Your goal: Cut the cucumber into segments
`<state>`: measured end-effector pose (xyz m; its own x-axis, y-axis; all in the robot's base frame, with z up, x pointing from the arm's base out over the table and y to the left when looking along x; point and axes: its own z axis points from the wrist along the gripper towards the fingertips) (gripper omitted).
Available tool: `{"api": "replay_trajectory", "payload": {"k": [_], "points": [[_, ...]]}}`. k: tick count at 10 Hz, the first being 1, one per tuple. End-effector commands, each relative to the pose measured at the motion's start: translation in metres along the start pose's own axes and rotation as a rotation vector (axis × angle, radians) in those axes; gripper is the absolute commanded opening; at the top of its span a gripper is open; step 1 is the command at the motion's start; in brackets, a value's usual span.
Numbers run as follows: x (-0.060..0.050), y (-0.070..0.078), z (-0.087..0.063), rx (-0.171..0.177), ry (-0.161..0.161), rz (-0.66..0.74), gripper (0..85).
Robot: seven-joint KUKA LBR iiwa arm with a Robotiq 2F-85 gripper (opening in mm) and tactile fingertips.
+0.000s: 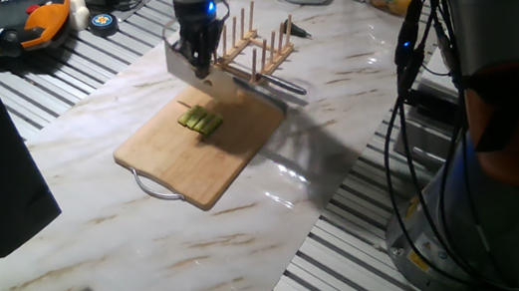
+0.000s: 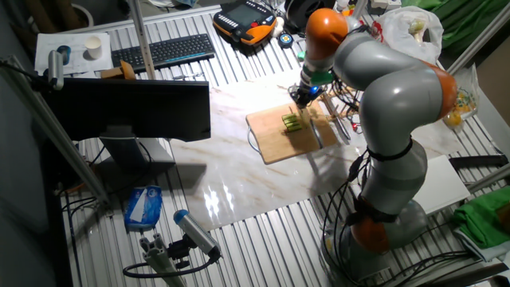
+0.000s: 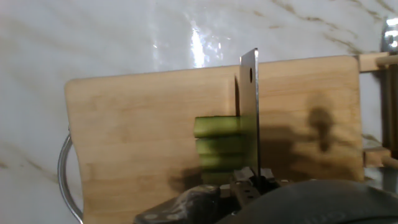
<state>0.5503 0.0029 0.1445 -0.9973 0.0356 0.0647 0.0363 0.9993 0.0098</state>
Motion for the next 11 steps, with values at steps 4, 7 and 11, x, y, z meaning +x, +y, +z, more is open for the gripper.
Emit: {"api": "replay_trajectory", "payload": {"k": [4,7,11], "points": [[-0.016,-0.008,0.021,-0.001,0.015,-0.006,0.7],[-0.015,-0.006,0.023,-0.001,0.026,-0.011,0.7],[-0.010,-0.002,0.031,0.019,0.022,-0.019,0.7]]}}
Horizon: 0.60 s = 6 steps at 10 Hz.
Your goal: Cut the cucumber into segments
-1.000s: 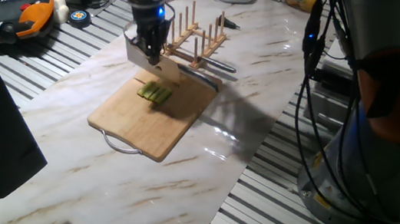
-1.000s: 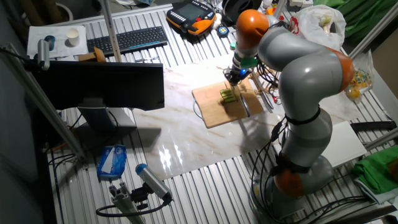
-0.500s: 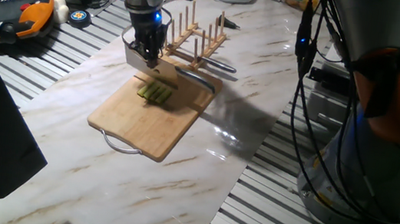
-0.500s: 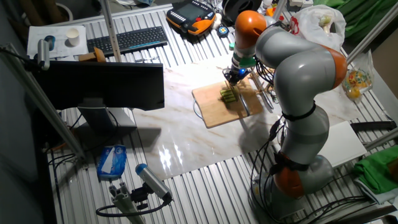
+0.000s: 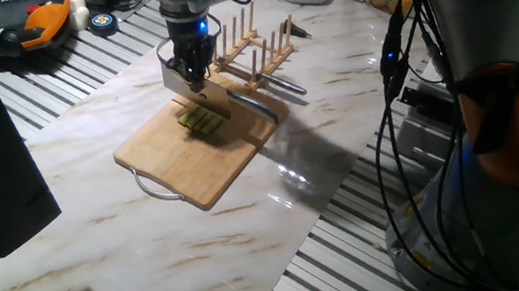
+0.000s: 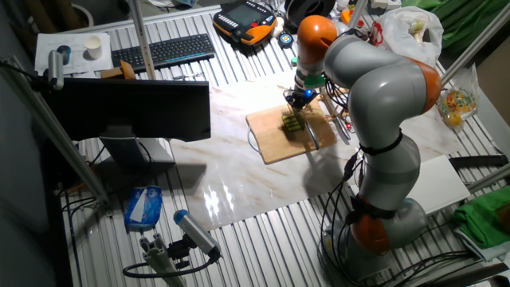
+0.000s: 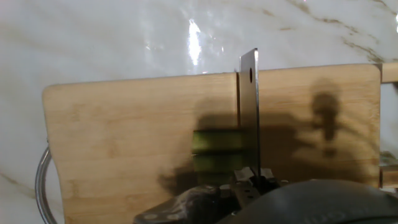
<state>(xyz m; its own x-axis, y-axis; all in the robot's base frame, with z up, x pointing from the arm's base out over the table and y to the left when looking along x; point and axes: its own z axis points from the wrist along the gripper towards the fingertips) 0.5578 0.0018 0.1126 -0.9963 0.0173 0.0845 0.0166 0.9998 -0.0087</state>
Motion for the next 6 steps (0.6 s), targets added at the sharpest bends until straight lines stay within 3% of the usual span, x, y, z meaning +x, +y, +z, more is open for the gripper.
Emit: {"api": "replay_trajectory", "payload": {"k": [1,6], "points": [[0.0025,0.0015,0.0025,0.001,-0.004,0.001,0.7],[0.0013,-0.0082,0.0087,-0.010,-0.021,-0.013,0.7]]}}
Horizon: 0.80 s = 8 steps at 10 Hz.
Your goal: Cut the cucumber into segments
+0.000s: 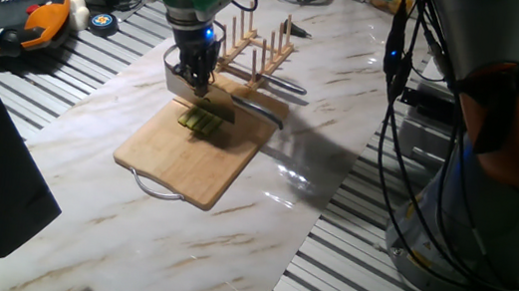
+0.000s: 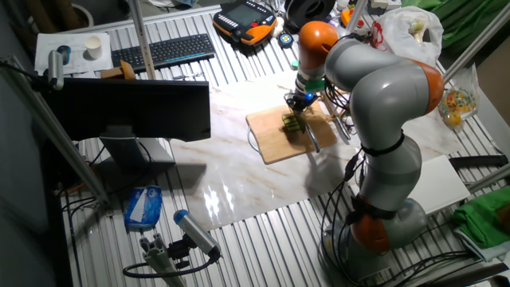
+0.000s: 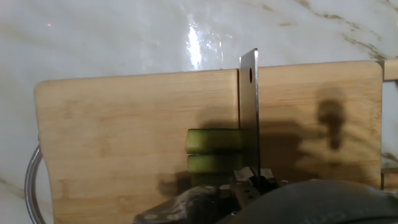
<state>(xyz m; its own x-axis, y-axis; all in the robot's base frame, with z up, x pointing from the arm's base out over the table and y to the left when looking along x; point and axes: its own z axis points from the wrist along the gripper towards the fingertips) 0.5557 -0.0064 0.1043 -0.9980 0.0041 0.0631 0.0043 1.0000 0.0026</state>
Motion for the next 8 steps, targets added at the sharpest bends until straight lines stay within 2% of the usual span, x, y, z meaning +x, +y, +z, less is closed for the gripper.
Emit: {"api": "replay_trajectory", "payload": {"k": [1,8], "points": [[0.0007,0.0001,-0.0005,0.001,-0.007,0.000,0.7],[0.0002,0.0015,0.0022,0.000,-0.024,0.001,0.7]]}}
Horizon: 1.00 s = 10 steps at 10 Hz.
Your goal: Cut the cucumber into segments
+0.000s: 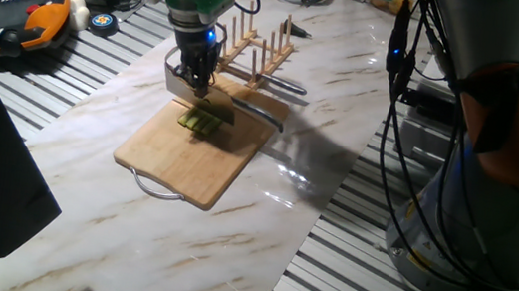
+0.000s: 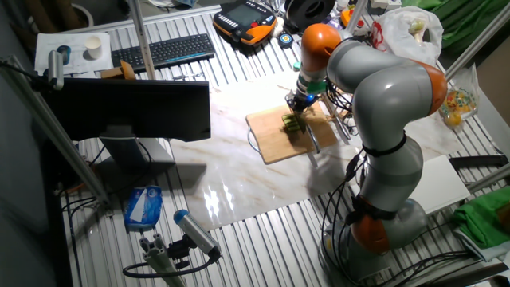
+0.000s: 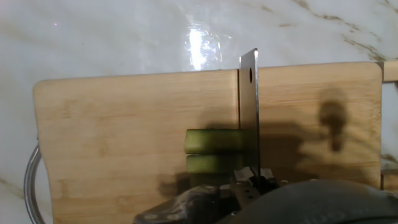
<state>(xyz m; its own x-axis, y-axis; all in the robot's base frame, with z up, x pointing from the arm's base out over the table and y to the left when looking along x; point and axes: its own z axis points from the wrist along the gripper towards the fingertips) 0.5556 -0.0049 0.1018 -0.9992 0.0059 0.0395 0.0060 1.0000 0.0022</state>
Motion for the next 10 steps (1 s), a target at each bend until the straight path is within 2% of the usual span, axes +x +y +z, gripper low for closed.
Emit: {"api": "replay_trajectory", "payload": {"k": [1,10], "points": [[-0.0005,-0.0001,0.0009,0.001,-0.002,0.000,0.7],[-0.0030,0.0007,0.0066,0.001,-0.020,0.001,0.7]]}}
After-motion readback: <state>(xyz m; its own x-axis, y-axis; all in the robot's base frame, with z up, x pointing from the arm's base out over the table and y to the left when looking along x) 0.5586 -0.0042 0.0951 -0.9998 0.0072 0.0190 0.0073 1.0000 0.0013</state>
